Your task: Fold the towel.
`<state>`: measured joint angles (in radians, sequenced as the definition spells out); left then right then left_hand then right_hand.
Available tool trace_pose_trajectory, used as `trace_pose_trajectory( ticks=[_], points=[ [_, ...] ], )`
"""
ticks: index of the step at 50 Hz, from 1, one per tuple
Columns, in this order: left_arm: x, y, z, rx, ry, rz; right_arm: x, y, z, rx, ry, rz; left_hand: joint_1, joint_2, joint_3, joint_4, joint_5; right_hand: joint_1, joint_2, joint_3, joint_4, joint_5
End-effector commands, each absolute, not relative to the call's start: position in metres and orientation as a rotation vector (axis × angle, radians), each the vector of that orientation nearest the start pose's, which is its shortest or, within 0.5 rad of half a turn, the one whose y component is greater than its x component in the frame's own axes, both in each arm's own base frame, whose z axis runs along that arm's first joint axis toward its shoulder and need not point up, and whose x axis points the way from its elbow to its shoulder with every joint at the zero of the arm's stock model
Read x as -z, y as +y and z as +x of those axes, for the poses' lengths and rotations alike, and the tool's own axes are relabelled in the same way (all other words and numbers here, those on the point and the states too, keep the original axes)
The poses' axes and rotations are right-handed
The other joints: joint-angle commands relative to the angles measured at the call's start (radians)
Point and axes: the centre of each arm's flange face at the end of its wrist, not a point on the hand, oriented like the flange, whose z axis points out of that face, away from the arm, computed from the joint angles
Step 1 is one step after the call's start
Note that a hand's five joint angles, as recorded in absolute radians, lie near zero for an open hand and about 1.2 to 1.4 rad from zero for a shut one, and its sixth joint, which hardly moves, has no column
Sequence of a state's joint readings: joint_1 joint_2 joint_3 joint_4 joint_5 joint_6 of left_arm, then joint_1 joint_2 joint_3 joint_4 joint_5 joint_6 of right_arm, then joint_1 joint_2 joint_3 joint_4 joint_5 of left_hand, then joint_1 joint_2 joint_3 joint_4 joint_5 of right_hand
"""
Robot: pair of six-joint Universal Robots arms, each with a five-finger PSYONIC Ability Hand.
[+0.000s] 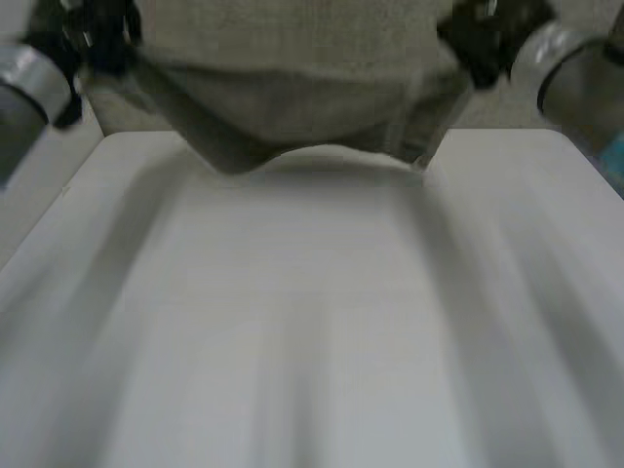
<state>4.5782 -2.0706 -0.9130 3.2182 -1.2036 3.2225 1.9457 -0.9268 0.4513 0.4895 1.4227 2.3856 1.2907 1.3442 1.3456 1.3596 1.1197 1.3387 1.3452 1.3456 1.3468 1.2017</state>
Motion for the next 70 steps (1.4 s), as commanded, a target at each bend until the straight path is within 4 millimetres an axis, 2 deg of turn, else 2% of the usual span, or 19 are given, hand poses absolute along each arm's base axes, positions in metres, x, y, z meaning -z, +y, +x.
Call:
trace_pose_trajectory(
  ticks=[1, 5, 9, 13, 19, 28, 31, 33, 36, 38, 39, 44, 52, 59, 66, 67, 68, 69, 70],
  points=[
    [-0.248, -0.371, -0.208, 2.349, 2.450, 0.885, -0.294, -0.334, 0.260, 1.909, 2.168, -1.516, 0.106, 0.052, 0.051, 0.037, 0.102, 0.058, 0.051, 0.051, 0.049, 0.020],
    [-0.211, -0.339, -0.201, 2.161, 2.561, 0.972, -0.280, -0.323, 0.253, 1.815, 2.179, -1.528, 0.106, 0.052, 0.051, 0.037, 0.102, 0.058, 0.051, 0.051, 0.049, 0.020],
    [-0.201, -0.322, -0.192, 2.075, 2.556, 1.006, -0.277, -0.298, 0.243, 1.757, 2.184, -1.528, 0.106, 0.052, 0.051, 0.037, 0.102, 0.058, 0.051, 0.051, 0.049, 0.020],
    [-0.210, -0.308, -0.181, 2.067, 2.502, 1.001, -0.289, -0.281, 0.236, 1.800, 2.162, -1.506, 0.106, 0.052, 0.051, 0.037, 0.102, 0.058, 0.051, 0.051, 0.049, 0.020],
    [-0.247, -0.268, -0.172, 2.185, 2.364, 0.948, -0.327, -0.263, 0.197, 1.981, 2.217, -1.393, 0.106, 0.052, 0.051, 0.037, 0.102, 0.058, 0.051, 0.051, 0.049, 0.020],
    [-0.261, -0.255, -0.176, 2.262, 2.299, 0.949, -0.341, -0.270, 0.180, 2.075, 2.250, -1.354, 0.106, 0.052, 0.051, 0.037, 0.102, 0.058, 0.051, 0.051, 0.049, 0.020],
    [-0.254, -0.266, -0.176, 2.267, 2.287, 0.952, -0.337, -0.279, 0.178, 2.066, 2.267, -1.348, 0.106, 0.052, 0.051, 0.037, 0.102, 0.058, 0.051, 0.051, 0.049, 0.020],
    [-0.240, -0.289, -0.179, 2.275, 2.274, 0.977, -0.317, -0.299, 0.181, 1.997, 2.304, -1.350, 0.106, 0.052, 0.051, 0.037, 0.102, 0.058, 0.051, 0.051, 0.049, 0.020],
    [-0.235, -0.303, -0.182, 2.288, 2.262, 0.986, -0.300, -0.319, 0.186, 1.990, 2.314, -1.336, 0.106, 0.052, 0.051, 0.037, 0.102, 0.058, 0.051, 0.051, 0.049, 0.020],
    [-0.221, -0.326, -0.192, 2.297, 2.260, 1.027, -0.292, -0.328, 0.192, 1.998, 2.310, -1.328, 0.106, 0.052, 0.051, 0.037, 0.102, 0.058, 0.051, 0.051, 0.049, 0.020],
    [-0.221, -0.326, -0.192, 2.297, 2.260, 1.027, -0.292, -0.328, 0.192, 1.998, 2.310, -1.328, 0.106, 0.052, 0.051, 0.037, 0.102, 0.058, 0.051, 0.051, 0.049, 0.020],
    [-0.189, -0.375, -0.209, 2.263, 2.322, 1.074, -0.239, -0.367, 0.217, 1.968, 2.424, -1.237, 0.106, 0.052, 0.051, 0.037, 0.102, 0.058, 0.051, 0.051, 0.049, 0.020],
    [-0.156, -0.419, -0.218, 2.210, 2.393, 1.086, -0.196, -0.390, 0.235, 1.958, 2.472, -1.212, 0.106, 0.052, 0.051, 0.037, 0.102, 0.058, 0.051, 0.051, 0.049, 0.020],
    [-0.137, -0.441, -0.221, 2.211, 2.391, 1.087, -0.184, -0.402, 0.250, 2.084, 2.404, -1.159, 0.106, 0.052, 0.051, 0.037, 0.102, 0.058, 0.051, 0.051, 0.049, 0.020],
    [-0.125, -0.450, -0.224, 2.217, 2.385, 1.092, -0.169, -0.411, 0.264, 2.141, 2.370, -1.171, -0.361, -0.414, -0.416, -0.430, -0.364, 0.058, 0.051, 0.051, 0.049, 0.020],
    [-0.125, -0.449, -0.226, 2.218, 2.383, 1.094, -0.165, -0.412, 0.269, 2.146, 2.366, -1.173, -0.698, -0.751, -0.753, -0.767, -0.702, 0.058, 0.051, 0.051, 0.049, 0.020],
    [-0.125, -0.449, -0.228, 2.216, 2.382, 1.092, -0.163, -0.415, 0.270, 2.154, 2.377, -1.164, -0.963, -1.016, -1.018, -1.032, -0.966, -0.197, -0.204, -0.204, -0.205, -0.235],
    [-0.125, -0.449, -0.228, 2.216, 2.382, 1.092, -0.163, -0.415, 0.270, 2.155, 2.377, -1.164, -0.966, -1.019, -1.021, -1.035, -0.969, -0.200, -0.206, -0.207, -0.208, -0.237],
    [-0.125, -0.448, -0.230, 2.212, 2.378, 1.079, -0.161, -0.417, 0.269, 2.152, 2.403, -1.155, -1.102, -1.156, -1.157, -1.171, -1.106, -0.612, -0.619, -0.619, -0.621, -0.650]
  ],
)
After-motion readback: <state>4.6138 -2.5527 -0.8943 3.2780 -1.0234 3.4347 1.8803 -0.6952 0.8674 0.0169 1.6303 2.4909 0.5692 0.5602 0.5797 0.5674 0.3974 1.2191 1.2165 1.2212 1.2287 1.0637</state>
